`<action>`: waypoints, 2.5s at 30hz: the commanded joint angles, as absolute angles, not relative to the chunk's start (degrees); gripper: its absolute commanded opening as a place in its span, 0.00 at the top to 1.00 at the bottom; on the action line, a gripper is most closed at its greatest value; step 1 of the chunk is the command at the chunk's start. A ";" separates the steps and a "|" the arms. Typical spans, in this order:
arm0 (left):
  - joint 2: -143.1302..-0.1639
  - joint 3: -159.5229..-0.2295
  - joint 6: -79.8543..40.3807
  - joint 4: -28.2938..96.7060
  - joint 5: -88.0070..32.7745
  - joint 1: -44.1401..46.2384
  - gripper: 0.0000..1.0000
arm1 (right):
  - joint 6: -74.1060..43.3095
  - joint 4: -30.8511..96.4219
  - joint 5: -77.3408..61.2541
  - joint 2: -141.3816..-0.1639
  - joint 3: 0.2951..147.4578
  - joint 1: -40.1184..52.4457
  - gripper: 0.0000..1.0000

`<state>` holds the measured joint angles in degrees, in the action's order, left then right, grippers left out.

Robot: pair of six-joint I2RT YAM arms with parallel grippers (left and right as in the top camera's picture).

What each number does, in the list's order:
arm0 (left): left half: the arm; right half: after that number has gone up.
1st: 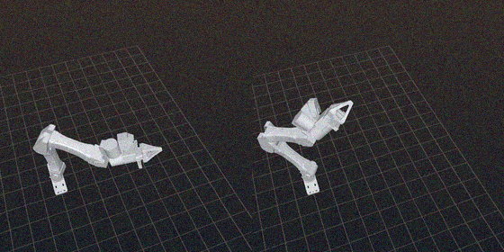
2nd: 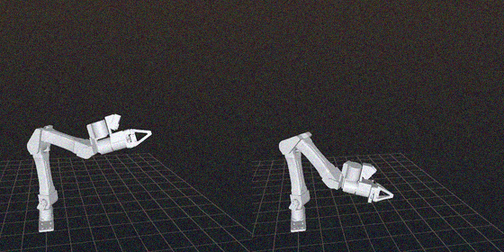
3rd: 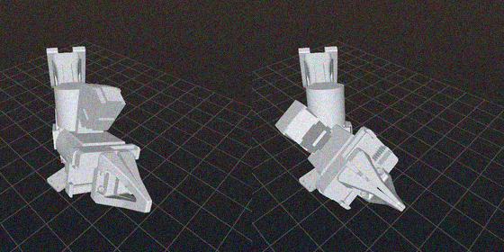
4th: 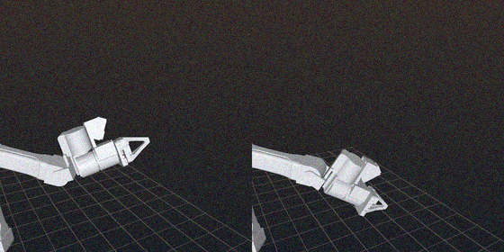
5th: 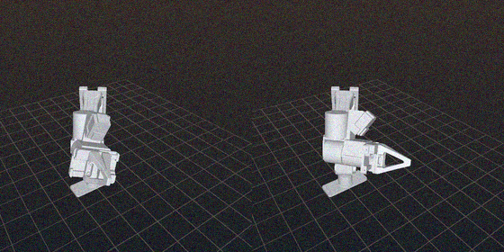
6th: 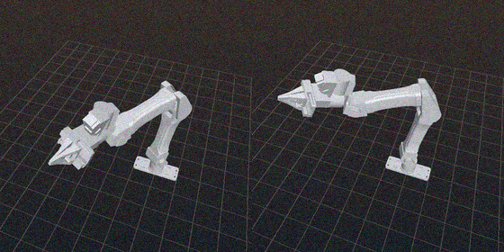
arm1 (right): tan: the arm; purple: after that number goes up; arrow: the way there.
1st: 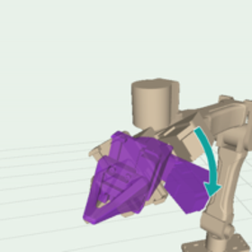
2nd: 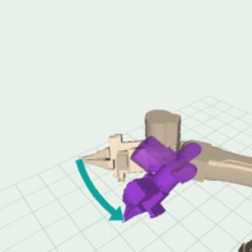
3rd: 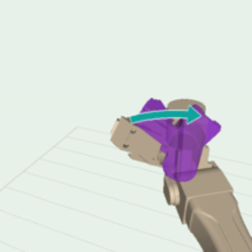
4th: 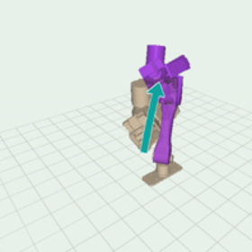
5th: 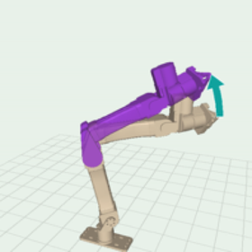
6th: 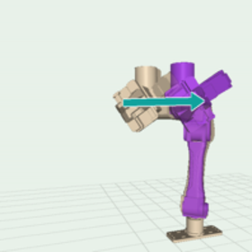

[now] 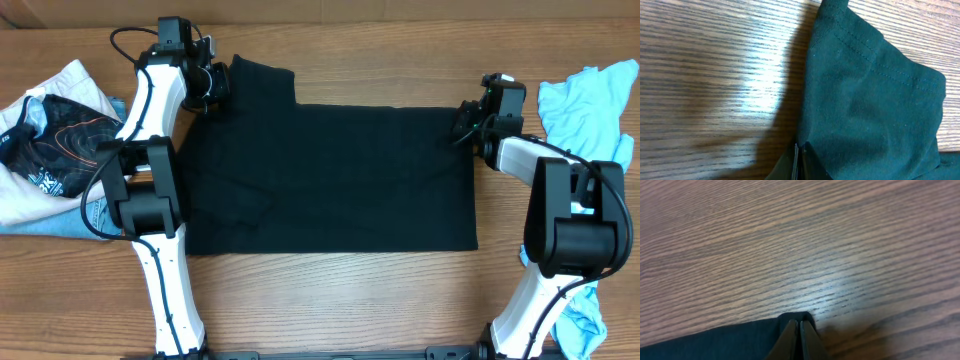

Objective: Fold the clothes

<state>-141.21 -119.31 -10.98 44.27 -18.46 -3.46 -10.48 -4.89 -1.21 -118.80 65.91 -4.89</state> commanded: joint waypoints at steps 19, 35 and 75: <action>-129.62 -120.62 -9.87 50.68 -14.41 -5.02 0.96 | -12.01 8.86 1.69 -104.57 67.26 -5.08 0.96; -124.38 -120.60 -12.49 79.40 -5.74 -5.02 0.96 | -15.07 37.78 1.41 -91.26 67.26 -5.08 0.96; -107.31 -84.44 -19.57 86.98 7.44 -3.03 0.96 | -14.81 54.72 -0.08 -90.65 67.20 -5.06 0.96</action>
<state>-108.12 -87.90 -17.61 89.54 5.10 -3.07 -14.96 54.30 -0.25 -91.81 66.32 -4.89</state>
